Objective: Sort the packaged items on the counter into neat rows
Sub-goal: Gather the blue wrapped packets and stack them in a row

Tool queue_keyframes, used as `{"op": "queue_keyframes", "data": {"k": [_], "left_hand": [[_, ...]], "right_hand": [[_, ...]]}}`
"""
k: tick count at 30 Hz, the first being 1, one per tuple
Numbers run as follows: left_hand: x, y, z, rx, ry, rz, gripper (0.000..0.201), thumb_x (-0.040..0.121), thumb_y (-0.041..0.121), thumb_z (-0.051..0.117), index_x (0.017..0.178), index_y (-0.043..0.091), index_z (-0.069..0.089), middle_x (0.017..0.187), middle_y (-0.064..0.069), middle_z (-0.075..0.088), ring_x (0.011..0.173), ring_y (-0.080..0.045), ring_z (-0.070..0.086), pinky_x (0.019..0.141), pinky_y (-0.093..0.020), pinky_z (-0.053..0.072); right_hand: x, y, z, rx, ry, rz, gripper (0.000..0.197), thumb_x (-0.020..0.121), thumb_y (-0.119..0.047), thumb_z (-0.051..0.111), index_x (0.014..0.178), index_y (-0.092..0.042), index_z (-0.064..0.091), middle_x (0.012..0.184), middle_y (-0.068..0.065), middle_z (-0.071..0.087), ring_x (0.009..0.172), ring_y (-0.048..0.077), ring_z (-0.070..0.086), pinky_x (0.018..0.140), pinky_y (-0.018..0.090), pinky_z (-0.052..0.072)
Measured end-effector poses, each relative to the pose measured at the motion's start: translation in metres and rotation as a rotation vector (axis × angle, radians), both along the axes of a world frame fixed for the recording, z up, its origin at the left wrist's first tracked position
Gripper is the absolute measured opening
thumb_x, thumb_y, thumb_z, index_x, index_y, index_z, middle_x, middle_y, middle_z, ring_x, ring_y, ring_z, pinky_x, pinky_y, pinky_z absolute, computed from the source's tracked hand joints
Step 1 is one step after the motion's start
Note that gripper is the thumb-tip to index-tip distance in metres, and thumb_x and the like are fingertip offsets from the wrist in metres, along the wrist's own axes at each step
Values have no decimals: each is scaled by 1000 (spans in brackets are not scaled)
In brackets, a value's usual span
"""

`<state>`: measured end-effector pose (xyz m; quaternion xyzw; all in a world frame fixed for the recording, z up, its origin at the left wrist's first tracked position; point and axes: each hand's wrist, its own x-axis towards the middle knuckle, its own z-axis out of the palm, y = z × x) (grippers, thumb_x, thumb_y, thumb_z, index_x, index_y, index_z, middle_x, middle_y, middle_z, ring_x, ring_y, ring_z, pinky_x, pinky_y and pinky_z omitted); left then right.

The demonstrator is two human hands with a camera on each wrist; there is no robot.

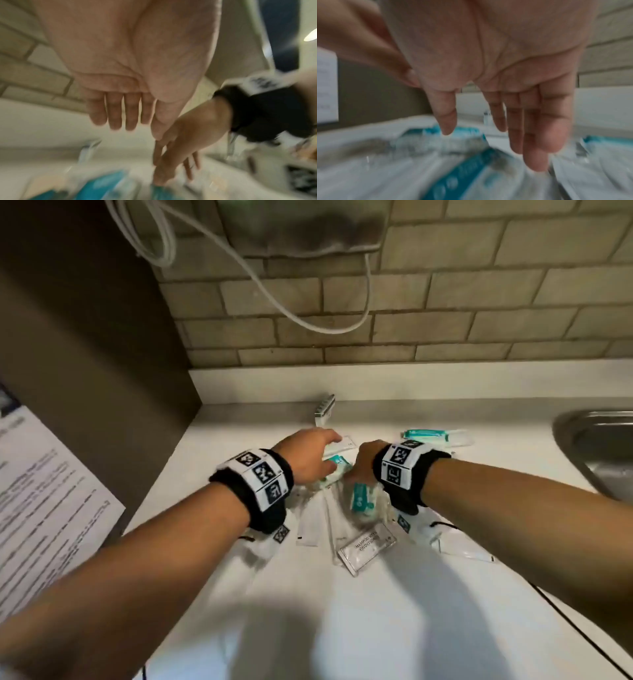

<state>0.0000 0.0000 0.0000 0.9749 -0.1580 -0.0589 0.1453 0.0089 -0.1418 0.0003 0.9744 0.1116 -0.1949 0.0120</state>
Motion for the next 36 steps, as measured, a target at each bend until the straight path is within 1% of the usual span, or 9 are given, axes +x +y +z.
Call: {"op": "queue_keyframes", "data": {"k": [4,9,12,15,19,23,28,32,36], "left_hand": [[14,-13,-30,121,130,-10,75,77,34,76,141,18,41,132,-10,55,116,-29,55,98,-36,46],[29,-10,-52,50,104,27,72,74,20,75,137,17,42,125,-11,61,111,-30,59,91,-31,49],[33,-2,-47,-128,107,137,70,73,30,73,134,18,40,122,-8,60,108,-28,57,92,-38,50],[38,17,-44,-117,52,209,56,75,33,69,123,18,45,120,-6,55,106,-24,51,89,-37,49],[32,38,-47,77,111,248,57,69,46,72,112,17,48,111,-4,40,102,-24,44,87,-40,48],[30,45,-53,149,198,256,64,65,47,79,111,17,47,109,-4,53,96,-25,55,81,-38,51],[44,34,-36,-5,114,200,50,68,38,77,100,19,44,95,-1,62,78,-20,58,58,-28,43],[82,7,-24,-195,46,180,59,70,40,75,116,13,50,103,-1,61,91,-22,61,74,-27,48],[136,-18,-39,-153,3,164,63,67,51,71,113,10,57,110,-10,60,102,-29,59,83,-32,47]], "right_hand": [[6,-2,-20,-23,108,-86,51,85,-37,68,128,-12,56,130,11,59,119,31,57,95,38,49],[18,6,-27,-60,84,-182,80,62,-43,82,125,-11,45,115,7,62,105,27,64,89,39,55],[26,6,-22,35,120,-275,73,76,-43,68,128,-2,38,119,11,57,110,29,60,93,38,51],[33,5,-14,222,78,-351,55,86,-34,56,127,-2,39,112,15,61,102,29,63,75,32,48],[45,7,-12,436,36,-417,54,79,-42,54,119,-12,33,81,10,64,66,26,62,56,29,47],[54,7,-9,477,34,-398,68,74,-34,76,121,-13,33,91,9,60,76,27,66,69,40,60],[70,-10,-10,311,-18,-385,49,81,-16,68,123,-3,46,89,5,56,78,24,56,53,25,42],[84,-37,-16,100,-126,-362,48,82,-22,59,127,-7,48,124,13,55,115,32,51,91,37,47],[97,-64,-30,-42,-217,-412,52,82,-26,62,128,-9,45,132,13,46,123,33,42,100,40,38]]}}
